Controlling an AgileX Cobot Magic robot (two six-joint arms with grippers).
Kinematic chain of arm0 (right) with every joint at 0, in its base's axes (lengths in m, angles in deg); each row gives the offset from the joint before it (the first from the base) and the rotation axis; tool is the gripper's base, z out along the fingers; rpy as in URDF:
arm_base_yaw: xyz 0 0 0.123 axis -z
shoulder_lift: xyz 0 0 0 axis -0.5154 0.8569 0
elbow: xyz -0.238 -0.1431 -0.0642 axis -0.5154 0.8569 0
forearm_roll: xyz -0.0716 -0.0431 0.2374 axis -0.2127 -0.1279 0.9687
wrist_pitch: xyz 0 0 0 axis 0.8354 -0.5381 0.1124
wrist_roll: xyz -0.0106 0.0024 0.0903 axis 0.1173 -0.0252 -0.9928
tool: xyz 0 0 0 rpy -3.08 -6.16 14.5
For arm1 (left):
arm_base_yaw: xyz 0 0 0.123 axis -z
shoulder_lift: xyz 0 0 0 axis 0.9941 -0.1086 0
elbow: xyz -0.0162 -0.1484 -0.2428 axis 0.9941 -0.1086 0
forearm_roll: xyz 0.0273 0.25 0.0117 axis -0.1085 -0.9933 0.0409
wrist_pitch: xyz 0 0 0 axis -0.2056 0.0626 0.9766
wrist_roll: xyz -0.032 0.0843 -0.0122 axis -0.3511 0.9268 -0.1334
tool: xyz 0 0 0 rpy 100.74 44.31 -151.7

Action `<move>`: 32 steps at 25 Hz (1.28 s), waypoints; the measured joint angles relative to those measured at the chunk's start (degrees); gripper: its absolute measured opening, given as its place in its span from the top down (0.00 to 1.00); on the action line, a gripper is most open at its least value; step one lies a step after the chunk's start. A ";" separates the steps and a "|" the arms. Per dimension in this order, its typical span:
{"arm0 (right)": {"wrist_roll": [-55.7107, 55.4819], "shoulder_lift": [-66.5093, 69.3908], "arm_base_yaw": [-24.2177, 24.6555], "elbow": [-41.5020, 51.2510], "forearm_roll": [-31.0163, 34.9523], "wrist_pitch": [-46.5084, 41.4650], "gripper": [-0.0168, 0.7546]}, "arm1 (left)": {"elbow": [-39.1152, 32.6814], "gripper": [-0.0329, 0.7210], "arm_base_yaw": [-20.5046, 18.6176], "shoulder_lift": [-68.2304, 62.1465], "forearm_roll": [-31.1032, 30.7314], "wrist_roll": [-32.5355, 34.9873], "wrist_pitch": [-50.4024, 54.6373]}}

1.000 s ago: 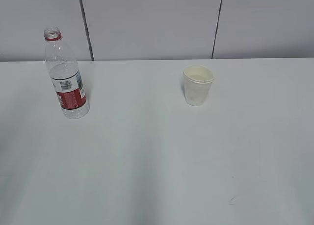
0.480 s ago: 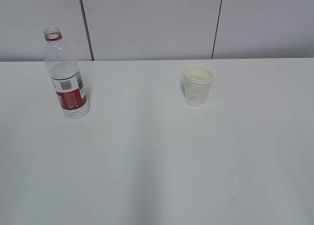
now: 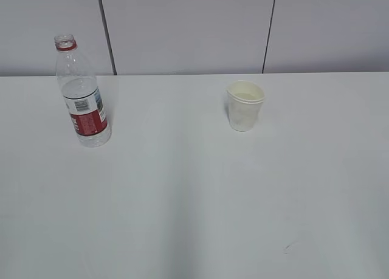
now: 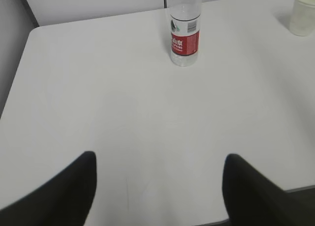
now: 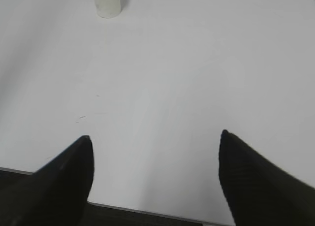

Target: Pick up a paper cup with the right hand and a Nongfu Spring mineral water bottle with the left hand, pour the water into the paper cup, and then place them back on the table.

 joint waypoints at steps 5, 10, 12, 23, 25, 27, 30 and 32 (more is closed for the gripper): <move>0.04 0.00 0.00 0.00 0.12 0.00 0.22 | -2.80 0.30 0.00 0.63 0.00 -0.05 0.26; 0.04 0.00 0.00 0.00 0.12 0.00 0.22 | -7.19 0.30 0.00 0.63 0.42 -0.05 -2.13; 0.04 0.00 0.00 0.00 0.12 0.00 0.22 | -8.75 0.30 0.00 0.63 0.74 -0.05 -4.27; 0.04 0.00 0.00 0.00 0.12 0.00 0.22 | -11.43 0.31 0.00 0.63 0.00 -0.05 -9.55; 0.04 0.00 0.00 0.00 0.12 0.00 0.22 | -11.43 0.31 0.00 0.63 0.00 -0.05 -9.60; 0.04 0.00 0.00 0.00 0.12 0.00 0.22 | -11.45 0.31 0.00 0.63 0.00 -0.05 -9.62; 0.04 0.00 0.00 0.00 0.12 0.00 0.22 | -11.45 0.31 0.00 0.63 0.00 -0.05 -9.67; 0.04 0.00 0.00 0.00 0.12 0.00 0.22 | -11.45 0.31 0.00 0.63 0.00 -0.05 -9.67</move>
